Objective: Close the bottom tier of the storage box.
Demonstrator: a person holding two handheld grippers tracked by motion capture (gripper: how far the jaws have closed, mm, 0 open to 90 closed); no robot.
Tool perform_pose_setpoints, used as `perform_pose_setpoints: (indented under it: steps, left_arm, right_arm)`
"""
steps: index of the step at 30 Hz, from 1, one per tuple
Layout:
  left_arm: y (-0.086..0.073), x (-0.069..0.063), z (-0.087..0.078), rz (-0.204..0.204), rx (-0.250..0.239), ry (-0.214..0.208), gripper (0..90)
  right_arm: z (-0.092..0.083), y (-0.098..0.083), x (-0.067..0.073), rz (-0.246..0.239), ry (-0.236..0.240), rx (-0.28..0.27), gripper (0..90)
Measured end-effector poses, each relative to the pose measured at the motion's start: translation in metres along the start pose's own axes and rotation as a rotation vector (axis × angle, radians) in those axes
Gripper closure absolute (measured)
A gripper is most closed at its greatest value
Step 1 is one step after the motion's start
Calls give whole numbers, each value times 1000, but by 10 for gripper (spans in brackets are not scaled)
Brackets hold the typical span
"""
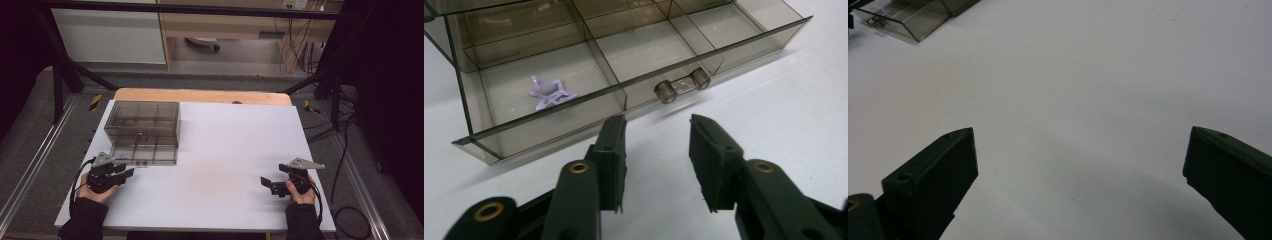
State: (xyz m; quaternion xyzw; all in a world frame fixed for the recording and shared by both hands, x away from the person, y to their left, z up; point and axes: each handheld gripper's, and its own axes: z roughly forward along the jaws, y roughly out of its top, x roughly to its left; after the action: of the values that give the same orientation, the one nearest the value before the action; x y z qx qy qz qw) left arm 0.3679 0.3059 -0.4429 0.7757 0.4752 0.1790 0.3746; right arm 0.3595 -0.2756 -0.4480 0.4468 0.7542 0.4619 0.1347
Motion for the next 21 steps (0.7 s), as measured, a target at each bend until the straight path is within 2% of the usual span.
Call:
perform_pose_setpoints:
  steps: [13,21]
  left_arm:
    - [1,2,3,-14,-3,-7,791]
    - [2,4,6,-6,3,-18,881]
  right_arm:
    - [1,0,0,-7,-1,-2,18]
    - [0,0,0,-3,-1,0,18]
